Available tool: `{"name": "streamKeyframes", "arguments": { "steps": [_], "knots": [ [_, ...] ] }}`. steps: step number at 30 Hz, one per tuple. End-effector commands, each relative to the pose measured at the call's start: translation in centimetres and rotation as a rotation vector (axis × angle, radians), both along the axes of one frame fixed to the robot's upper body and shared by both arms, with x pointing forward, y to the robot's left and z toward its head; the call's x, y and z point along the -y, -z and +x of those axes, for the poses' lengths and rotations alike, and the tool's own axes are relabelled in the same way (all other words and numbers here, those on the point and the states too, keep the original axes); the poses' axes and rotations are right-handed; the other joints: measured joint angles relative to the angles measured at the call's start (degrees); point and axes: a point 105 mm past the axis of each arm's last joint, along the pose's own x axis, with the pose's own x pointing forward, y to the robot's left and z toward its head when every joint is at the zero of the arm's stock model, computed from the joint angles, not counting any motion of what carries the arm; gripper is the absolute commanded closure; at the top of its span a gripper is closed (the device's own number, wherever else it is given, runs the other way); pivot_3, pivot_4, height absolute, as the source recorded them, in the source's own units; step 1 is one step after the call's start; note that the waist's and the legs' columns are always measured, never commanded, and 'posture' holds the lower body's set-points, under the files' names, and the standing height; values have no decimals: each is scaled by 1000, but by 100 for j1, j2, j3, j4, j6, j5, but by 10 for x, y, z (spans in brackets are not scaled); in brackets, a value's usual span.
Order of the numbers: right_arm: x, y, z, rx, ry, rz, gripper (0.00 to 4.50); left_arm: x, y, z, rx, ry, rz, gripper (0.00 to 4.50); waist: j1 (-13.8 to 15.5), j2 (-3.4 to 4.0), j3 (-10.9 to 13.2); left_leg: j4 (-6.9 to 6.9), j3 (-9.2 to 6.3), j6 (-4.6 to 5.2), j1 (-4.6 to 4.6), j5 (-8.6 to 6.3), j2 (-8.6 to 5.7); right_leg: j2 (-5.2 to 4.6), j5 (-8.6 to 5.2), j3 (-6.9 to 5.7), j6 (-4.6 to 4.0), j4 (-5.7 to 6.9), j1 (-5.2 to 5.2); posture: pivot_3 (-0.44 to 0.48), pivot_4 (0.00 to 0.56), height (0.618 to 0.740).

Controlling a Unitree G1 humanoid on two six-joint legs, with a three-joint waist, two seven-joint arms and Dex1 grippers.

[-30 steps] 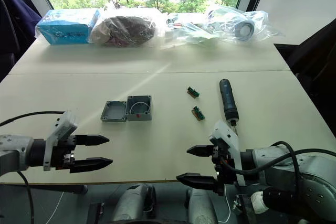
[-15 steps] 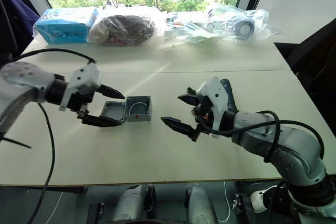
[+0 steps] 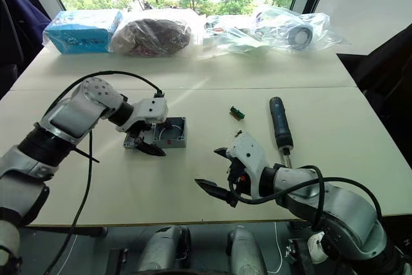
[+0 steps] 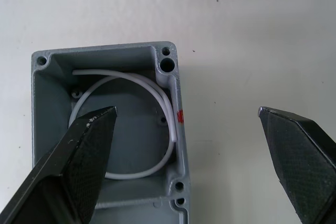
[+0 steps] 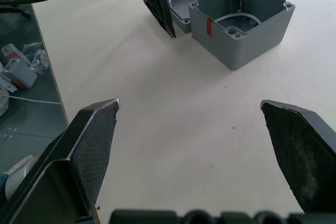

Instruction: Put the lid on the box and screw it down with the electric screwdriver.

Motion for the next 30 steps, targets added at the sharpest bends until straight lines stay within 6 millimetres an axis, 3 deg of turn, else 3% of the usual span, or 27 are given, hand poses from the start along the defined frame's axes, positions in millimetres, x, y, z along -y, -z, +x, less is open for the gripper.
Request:
{"name": "streamKeyframes", "arguments": {
  "steps": [1,4,7,12,13,16,26,30],
  "knots": [
    [-5,-10,-4,59,-9,27,0,4,-8,5,42,17,6,78,-1,0,0,1,0,0,0,0,0,0,0,0,0,0,0,0,150,740],
    [-4,-9,-3,61,2,29,0,5,-4,7,36,1,28,78,-2,0,0,0,-2,0,1,0,1,1,0,0,0,1,0,0,150,740],
    [-4,-9,-2,64,13,32,0,6,-2,9,42,-4,44,781,-1,0,0,0,-1,0,1,0,1,1,1,0,2,1,0,0,150,740],
    [-5,-7,-1,66,26,44,0,8,3,8,44,10,54,2812,1,-1,-1,1,-2,0,1,0,1,1,2,0,3,1,1,0,150,740],
    [-5,-7,-1,66,28,45,0,8,3,7,41,12,52,3054,1,-1,-1,1,-2,0,1,0,0,1,2,0,3,2,1,0,150,740],
    [-6,-7,-1,66,32,48,0,9,3,7,38,17,53,4413,-1,-1,-1,2,-2,0,1,0,1,1,2,0,3,2,1,0,150,740],
    [-3,-9,-2,55,40,42,0,9,4,4,48,83,64,4481,2,-3,-4,3,-4,0,4,0,0,0,2,-1,4,3,5,0,150,740],
    [2,-9,-10,15,9,38,0,21,-24,-3,118,334,-15,4481,18,-6,-3,5,-4,0,1,0,0,0,2,-2,4,4,5,0,150,740]
  ]
}}
